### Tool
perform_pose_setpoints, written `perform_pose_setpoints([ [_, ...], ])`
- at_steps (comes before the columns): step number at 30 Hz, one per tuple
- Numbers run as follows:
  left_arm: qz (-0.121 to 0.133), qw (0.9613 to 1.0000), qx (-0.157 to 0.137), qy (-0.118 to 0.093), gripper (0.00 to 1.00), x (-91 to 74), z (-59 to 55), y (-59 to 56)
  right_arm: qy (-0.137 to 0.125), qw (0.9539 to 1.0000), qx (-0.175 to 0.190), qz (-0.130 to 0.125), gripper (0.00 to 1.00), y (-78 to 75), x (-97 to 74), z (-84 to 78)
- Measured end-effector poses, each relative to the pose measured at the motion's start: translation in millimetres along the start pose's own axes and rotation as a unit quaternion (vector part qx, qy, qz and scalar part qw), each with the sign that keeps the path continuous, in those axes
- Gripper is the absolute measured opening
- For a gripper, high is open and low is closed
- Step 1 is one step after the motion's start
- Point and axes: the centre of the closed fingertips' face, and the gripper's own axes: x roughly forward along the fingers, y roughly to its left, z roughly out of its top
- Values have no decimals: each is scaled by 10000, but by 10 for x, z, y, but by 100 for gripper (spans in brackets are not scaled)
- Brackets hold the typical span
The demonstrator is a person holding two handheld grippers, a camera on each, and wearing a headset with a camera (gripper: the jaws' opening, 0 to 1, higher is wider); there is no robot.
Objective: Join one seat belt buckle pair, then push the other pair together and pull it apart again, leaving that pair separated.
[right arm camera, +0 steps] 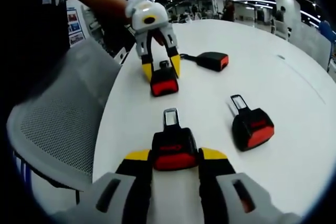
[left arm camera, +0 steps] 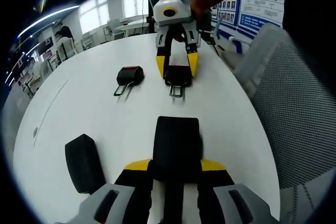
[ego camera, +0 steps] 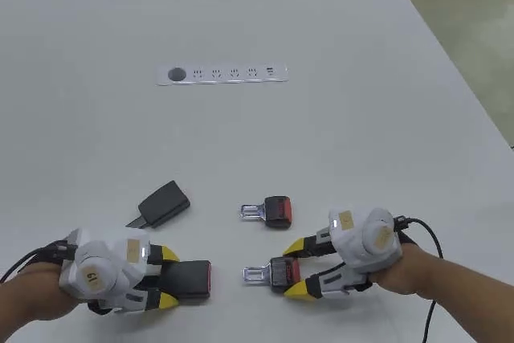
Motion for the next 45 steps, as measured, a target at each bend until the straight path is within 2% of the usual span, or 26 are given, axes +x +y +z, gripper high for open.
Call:
perform_pose_setpoints([
  [8, -5, 10000, 14, 2, 34, -4, 1, 8, -120, 9999, -23, -21, 35, 5, 131, 125],
  [15, -7, 10000, 9, 7, 34, -4, -2, 11, -230, 9997, -27, 62, 35, 40, 254, 245],
  [31, -4, 10000, -17, 43, 34, 5, -2, 21, -431, 9990, 31, 128, 35, 57, 439, 453],
  [33, -9, 10000, -16, 45, 34, 6, 0, 21, -411, 9991, -53, 111, 35, 68, 450, 457],
  [38, -15, 10000, 10, 51, 34, 10, 2, 25, -436, 9990, 92, 100, 35, 55, 441, 456],
  [45, -61, 10000, 29, 40, 33, 14, 6, 28, -347, 9993, 82, 98, 34, 62, 468, 474],
])
